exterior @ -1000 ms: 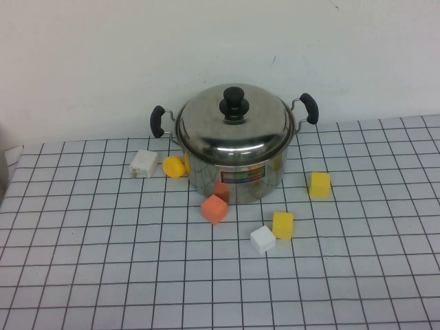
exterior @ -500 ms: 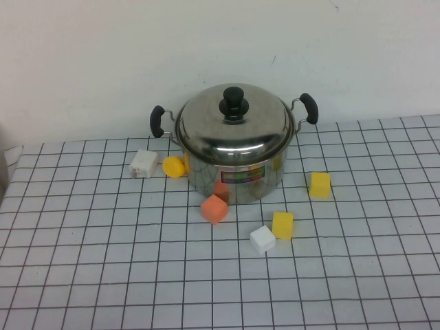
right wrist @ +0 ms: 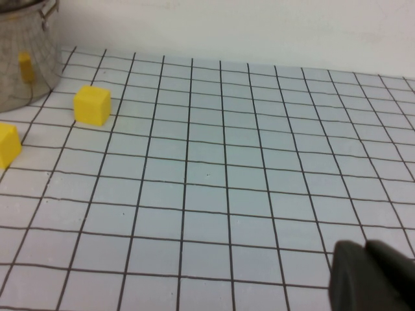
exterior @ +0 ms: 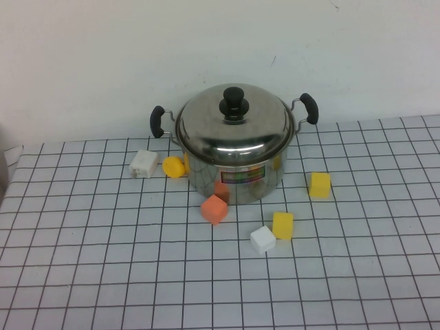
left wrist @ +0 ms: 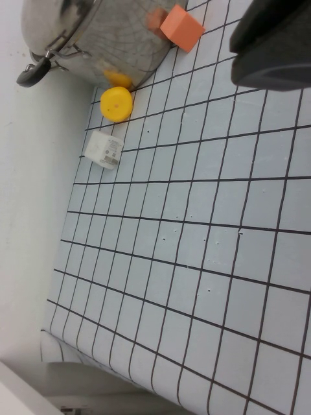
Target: Cover the pot
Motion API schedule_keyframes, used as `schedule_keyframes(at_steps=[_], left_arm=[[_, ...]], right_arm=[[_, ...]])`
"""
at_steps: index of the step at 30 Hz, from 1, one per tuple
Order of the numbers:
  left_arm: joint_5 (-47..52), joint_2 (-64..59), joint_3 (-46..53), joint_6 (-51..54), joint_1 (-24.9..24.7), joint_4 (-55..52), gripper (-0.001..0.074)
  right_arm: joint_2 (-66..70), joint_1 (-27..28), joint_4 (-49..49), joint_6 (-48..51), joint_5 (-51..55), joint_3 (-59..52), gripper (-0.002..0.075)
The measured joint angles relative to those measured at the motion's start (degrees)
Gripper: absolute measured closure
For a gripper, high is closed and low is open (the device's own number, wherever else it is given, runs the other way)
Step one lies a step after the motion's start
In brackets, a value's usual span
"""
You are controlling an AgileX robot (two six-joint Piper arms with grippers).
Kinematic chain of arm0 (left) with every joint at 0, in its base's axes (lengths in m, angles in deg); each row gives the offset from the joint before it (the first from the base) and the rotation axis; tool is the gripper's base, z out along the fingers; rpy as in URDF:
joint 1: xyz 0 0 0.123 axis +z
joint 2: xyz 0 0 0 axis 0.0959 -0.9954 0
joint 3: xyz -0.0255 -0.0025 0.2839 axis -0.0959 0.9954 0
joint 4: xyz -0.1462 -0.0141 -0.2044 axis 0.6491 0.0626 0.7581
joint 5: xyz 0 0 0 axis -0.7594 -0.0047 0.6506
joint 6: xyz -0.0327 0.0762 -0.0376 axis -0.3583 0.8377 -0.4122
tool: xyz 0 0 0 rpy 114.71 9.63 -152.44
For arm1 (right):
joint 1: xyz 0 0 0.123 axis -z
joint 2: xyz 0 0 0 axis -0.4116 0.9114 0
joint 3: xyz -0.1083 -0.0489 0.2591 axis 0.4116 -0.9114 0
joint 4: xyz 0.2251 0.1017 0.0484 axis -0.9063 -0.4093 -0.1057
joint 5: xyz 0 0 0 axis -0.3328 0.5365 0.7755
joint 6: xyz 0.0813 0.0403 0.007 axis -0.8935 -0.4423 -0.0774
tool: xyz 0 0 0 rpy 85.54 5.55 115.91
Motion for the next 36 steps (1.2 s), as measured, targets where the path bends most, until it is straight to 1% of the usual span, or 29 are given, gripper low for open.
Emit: schedule_keyframes(at_steps=[36], left_arm=[[0.0, 0.0, 0.0, 0.3, -0.6, 0.1, 0.0736]], right_arm=[[0.0, 0.0, 0.0, 0.0, 0.0, 0.0, 0.0717]])
